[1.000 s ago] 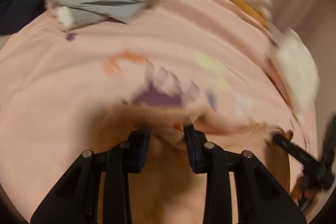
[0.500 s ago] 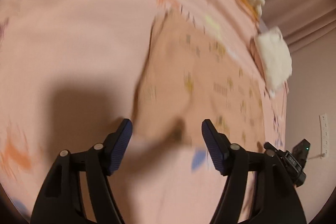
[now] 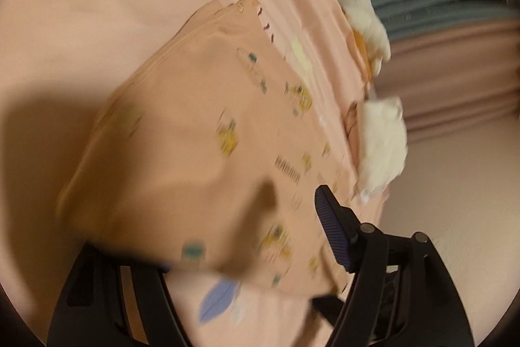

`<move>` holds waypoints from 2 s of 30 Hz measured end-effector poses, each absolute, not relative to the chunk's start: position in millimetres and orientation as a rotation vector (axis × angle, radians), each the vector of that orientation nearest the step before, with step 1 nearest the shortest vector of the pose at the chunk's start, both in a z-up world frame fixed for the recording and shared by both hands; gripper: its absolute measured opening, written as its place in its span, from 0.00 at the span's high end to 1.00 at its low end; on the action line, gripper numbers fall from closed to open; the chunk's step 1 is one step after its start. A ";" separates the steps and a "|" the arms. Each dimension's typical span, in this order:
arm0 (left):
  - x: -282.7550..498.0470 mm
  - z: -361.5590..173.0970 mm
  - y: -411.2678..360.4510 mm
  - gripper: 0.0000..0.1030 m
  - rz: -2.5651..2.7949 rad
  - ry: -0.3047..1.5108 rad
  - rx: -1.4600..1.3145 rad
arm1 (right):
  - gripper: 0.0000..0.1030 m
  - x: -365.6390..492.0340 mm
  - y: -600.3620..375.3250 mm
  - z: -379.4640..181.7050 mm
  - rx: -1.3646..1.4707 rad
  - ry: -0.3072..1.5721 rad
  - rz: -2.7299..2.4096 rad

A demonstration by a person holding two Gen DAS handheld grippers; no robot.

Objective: Fold small clothes

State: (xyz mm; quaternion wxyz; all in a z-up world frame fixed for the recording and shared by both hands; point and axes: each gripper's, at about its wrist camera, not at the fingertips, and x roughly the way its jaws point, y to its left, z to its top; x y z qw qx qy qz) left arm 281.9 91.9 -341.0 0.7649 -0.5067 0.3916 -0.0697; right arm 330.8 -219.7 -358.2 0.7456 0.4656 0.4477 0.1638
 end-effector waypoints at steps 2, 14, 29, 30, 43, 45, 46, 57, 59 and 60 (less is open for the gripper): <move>293.8 -345.0 94.9 0.28 -0.150 0.818 -1.152 | 0.37 344.9 -215.2 -358.9 1.001 0.938 0.351; 266.9 -311.5 97.9 0.91 -0.027 0.848 -0.904 | 0.94 318.7 -228.5 -343.4 0.870 0.834 0.397; 119.7 -347.5 99.9 0.86 -0.133 0.796 -0.858 | 0.94 179.3 -246.2 -360.8 0.799 0.851 0.286; 118.0 -346.9 99.0 0.86 -0.132 0.792 -0.850 | 0.94 173.9 -251.0 -361.6 0.819 0.839 0.273; 90.3 -350.8 130.2 0.90 -0.124 0.743 -0.887 | 0.94 143.4 -279.5 -360.2 0.871 0.794 0.155; 86.2 -350.0 136.0 0.90 -0.124 0.740 -0.891 | 0.94 141.0 -280.9 -358.8 0.871 0.791 0.145; 83.9 -350.4 139.3 0.90 -0.126 0.737 -0.899 | 0.94 139.4 -280.9 -357.9 0.864 0.788 0.137; 80.1 -351.2 136.7 0.90 -0.127 0.703 -0.860 | 0.94 134.4 -286.1 -367.5 0.924 0.765 0.147; 79.5 -353.2 139.2 0.90 -0.136 0.703 -0.886 | 0.94 135.8 -283.3 -365.7 0.895 0.765 0.138; 79.6 -353.9 140.4 0.90 -0.140 0.704 -0.895 | 0.94 136.2 -282.9 -365.6 0.886 0.764 0.136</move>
